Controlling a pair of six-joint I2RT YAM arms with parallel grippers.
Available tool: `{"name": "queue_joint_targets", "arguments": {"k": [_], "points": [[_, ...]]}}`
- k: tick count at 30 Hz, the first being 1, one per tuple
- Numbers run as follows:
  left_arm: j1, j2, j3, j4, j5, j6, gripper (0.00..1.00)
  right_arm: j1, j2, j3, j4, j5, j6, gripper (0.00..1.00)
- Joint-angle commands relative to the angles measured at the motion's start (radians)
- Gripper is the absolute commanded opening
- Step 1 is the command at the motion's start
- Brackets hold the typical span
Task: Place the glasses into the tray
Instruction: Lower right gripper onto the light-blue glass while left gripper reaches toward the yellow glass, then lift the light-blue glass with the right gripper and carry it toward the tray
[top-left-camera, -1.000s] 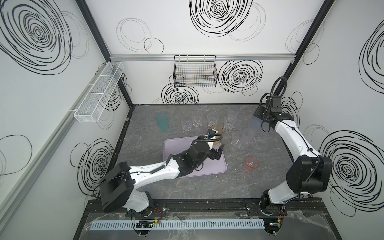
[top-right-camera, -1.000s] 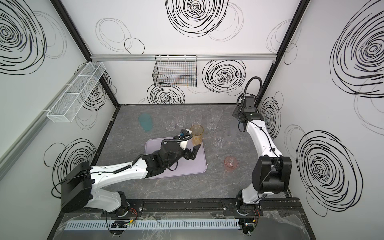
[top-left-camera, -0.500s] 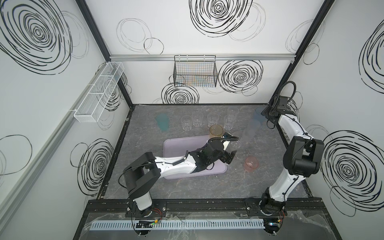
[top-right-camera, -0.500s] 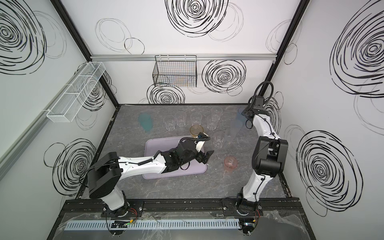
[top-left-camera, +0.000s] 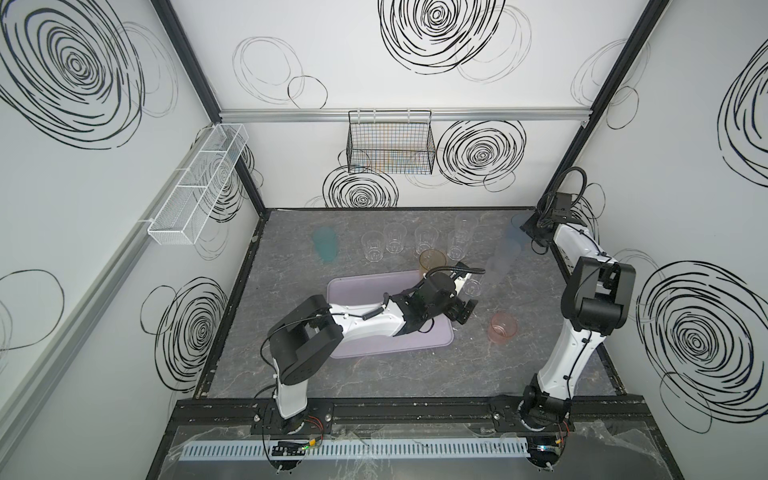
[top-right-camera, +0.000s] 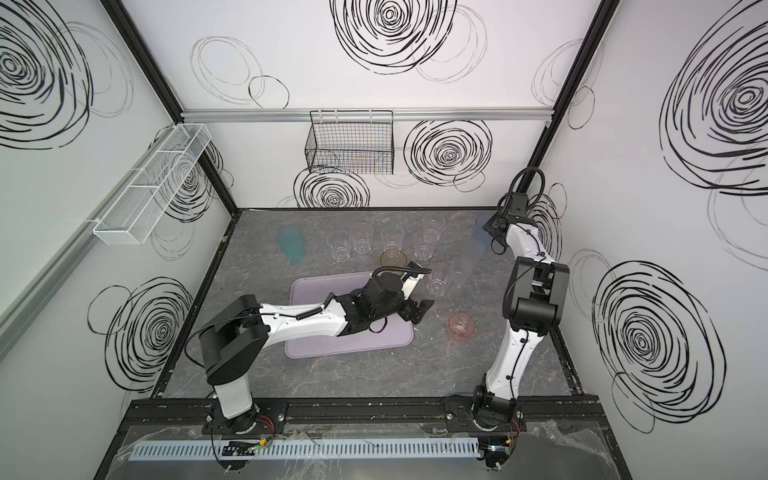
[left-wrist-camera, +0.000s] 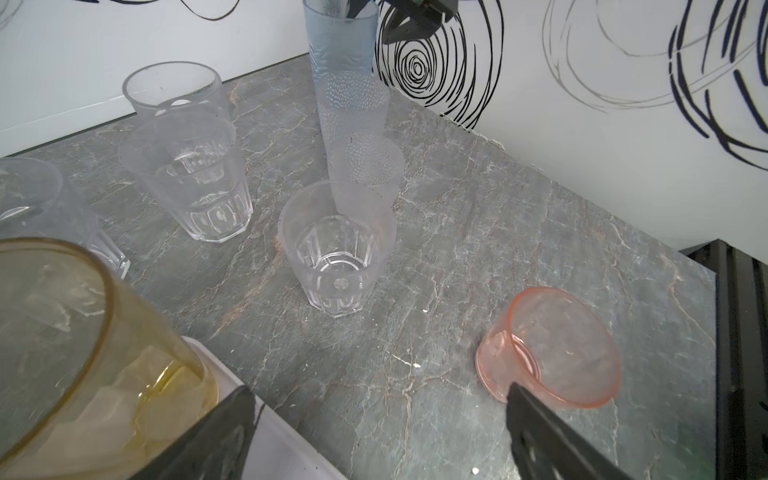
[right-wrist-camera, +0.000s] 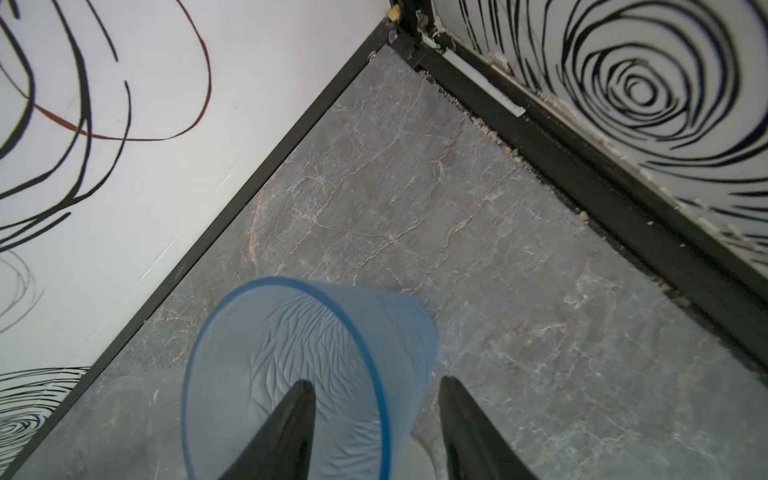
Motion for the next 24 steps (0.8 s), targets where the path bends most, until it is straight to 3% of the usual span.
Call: {"name": "queue_joint_targets", "arguments": {"k": [1,13,19,24], "points": [[0.005,0.018,0.030,0.023,0.003,0.024,0.96,-0.004,0.019,0.034,-0.042,-0.017,0.016,0.47],[0.009,-0.038,0.005,0.030,0.032,0.081,0.96,-0.009,-0.071,-0.002,-0.025,0.021,0.018,0.12],[0.008,-0.151,-0.096,0.154,0.064,0.131,0.96,0.006,-0.175,-0.007,-0.038,0.062,0.006,0.07],[0.008,-0.244,-0.149,0.165,0.024,0.147,0.96,0.063,-0.291,-0.031,-0.065,0.079,-0.013,0.06]]}}
